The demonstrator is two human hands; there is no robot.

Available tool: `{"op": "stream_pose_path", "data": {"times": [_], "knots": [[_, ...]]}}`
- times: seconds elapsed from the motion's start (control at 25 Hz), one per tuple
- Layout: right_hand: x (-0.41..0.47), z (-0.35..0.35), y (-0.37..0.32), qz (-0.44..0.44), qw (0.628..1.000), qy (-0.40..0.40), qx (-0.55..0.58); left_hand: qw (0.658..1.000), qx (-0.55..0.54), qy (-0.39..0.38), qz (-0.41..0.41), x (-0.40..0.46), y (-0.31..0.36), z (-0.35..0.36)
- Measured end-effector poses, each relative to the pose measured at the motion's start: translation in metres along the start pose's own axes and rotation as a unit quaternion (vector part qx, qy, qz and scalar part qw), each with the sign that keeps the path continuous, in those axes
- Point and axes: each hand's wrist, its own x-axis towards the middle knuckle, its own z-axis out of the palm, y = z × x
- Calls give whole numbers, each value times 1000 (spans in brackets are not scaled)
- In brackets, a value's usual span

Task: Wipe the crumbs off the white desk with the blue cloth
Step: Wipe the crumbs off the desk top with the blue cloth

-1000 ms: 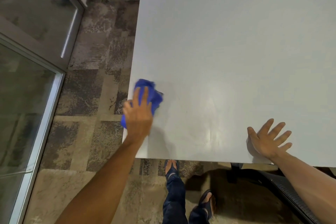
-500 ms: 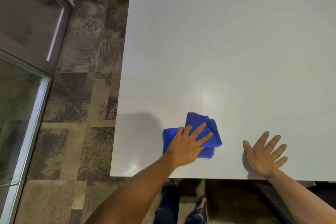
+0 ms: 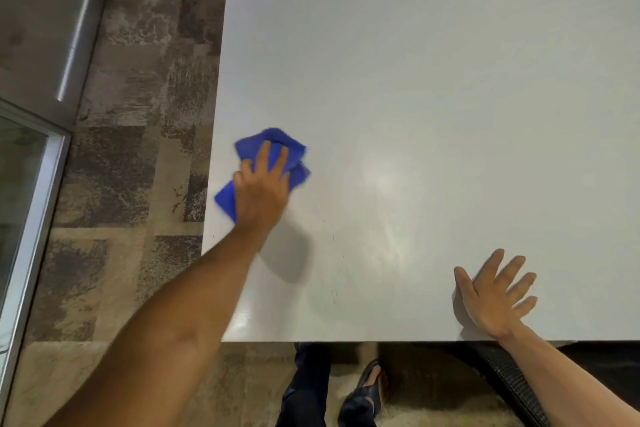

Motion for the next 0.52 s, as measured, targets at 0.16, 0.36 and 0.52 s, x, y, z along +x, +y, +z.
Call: {"op": "stream_pose_path", "data": {"times": [0.16,0.36,0.52], "knots": [[3,3,3,0,1000,9,-12,995,102,3,-24,-1,-72,-2],[2,5,2,-1,1000,22,-8,991,69,-54,-104,-4,-129,-31],[-1,3,-2,11,1000,17,3,998,-29,-15,-52,21,-83,-67]]}}
